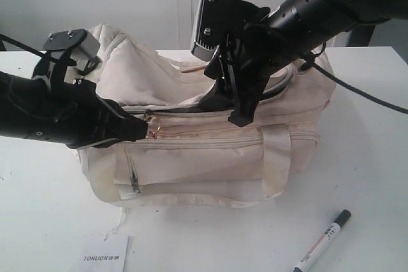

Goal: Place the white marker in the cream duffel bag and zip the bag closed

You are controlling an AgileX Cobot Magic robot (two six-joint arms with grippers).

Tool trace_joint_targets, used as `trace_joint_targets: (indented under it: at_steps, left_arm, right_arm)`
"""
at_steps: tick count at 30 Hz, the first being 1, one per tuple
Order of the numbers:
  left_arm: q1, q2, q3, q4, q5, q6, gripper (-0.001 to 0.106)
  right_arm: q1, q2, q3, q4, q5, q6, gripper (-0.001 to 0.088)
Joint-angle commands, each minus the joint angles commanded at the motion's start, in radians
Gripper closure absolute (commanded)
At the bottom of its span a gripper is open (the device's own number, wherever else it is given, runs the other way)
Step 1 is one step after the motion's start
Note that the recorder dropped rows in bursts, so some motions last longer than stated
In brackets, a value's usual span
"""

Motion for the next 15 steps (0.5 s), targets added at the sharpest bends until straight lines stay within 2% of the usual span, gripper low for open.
trace_joint_targets:
  at_steps: [5,15]
  left_arm:
    - [0.0,-0.002,0.0,0.148,0.027,-0.104,0.105]
    - [0.0,-0.002,0.0,0.262,0.02,-0.104,0.105]
  right_arm:
    - [0.0,0.0,0.0,0.0,-0.01,0.0,0.0304]
    - [0.0,-0.045,-0.002,0.011,0.019,0.0,0.0304]
